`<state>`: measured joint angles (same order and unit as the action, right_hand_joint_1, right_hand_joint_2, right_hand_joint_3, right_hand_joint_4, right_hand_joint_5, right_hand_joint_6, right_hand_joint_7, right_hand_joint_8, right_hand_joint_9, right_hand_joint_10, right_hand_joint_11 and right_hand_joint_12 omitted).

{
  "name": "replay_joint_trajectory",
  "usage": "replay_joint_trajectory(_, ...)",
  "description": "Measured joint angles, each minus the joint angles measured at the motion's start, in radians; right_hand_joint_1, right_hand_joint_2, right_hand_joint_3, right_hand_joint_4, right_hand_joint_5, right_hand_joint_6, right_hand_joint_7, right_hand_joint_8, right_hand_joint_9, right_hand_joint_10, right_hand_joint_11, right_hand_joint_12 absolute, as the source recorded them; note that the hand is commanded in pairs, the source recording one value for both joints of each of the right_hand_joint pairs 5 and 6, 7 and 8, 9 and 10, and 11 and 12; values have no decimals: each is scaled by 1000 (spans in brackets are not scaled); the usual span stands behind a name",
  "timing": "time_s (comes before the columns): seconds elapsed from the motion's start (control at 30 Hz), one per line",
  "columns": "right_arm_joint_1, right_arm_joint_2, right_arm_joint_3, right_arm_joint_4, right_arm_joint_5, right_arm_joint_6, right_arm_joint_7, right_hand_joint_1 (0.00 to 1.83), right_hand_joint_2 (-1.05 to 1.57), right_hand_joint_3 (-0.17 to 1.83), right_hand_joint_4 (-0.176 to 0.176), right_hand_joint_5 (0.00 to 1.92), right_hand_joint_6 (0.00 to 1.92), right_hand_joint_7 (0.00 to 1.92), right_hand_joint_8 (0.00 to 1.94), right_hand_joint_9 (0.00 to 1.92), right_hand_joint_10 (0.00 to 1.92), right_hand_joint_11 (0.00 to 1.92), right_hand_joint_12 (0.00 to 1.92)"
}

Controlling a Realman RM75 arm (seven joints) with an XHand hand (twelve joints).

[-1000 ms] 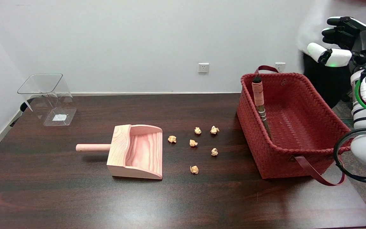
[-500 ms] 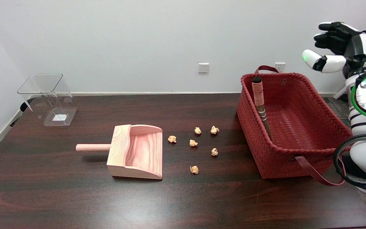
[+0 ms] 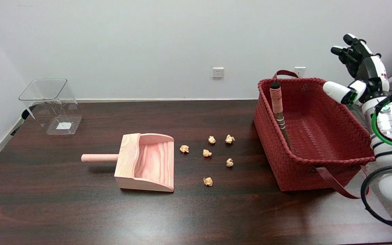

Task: Pick up the broom by its handle.

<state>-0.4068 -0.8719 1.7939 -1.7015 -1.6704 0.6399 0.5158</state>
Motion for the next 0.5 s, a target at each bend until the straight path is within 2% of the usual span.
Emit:
replay_joint_trajectory(0.3, -46, -11, -44, -25, -29, 21, 11, 1181, -816, 1585, 0, 144, 144, 410, 410, 144, 144, 144, 144)
replay_joint_trajectory(0.5, -26, 4, -108, -12, -29, 26, 16, 1186, -807, 1563, 0, 131, 131, 325, 325, 131, 131, 131, 131)
